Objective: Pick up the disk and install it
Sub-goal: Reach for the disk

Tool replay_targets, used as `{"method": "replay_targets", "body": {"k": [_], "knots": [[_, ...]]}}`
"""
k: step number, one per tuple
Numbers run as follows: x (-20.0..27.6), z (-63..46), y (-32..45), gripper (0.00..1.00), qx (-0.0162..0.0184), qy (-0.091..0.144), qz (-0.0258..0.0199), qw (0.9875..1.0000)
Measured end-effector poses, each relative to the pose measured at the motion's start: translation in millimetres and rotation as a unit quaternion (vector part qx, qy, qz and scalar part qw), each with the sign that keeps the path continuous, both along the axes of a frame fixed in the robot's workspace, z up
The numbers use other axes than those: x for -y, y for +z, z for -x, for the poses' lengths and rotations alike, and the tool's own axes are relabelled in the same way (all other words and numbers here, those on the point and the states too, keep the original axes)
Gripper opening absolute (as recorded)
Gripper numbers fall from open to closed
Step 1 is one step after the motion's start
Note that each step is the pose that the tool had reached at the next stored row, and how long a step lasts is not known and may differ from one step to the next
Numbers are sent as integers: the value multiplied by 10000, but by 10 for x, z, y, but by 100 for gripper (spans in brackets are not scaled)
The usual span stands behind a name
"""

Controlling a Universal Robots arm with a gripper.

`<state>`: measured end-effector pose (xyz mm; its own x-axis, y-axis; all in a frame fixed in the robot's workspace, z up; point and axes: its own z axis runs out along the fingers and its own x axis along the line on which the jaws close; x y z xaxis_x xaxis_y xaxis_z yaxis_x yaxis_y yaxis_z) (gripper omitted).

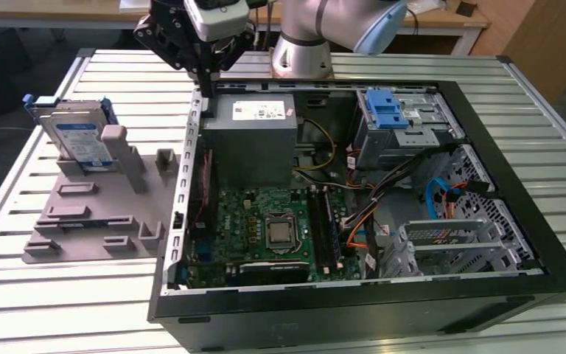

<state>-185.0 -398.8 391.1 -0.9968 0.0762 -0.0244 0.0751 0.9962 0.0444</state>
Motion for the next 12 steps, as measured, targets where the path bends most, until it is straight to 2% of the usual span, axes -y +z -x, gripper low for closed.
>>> {"method": "replay_targets", "body": {"k": [12], "knots": [[0, 50, -3, 11, 0, 0, 0, 10000]]}}
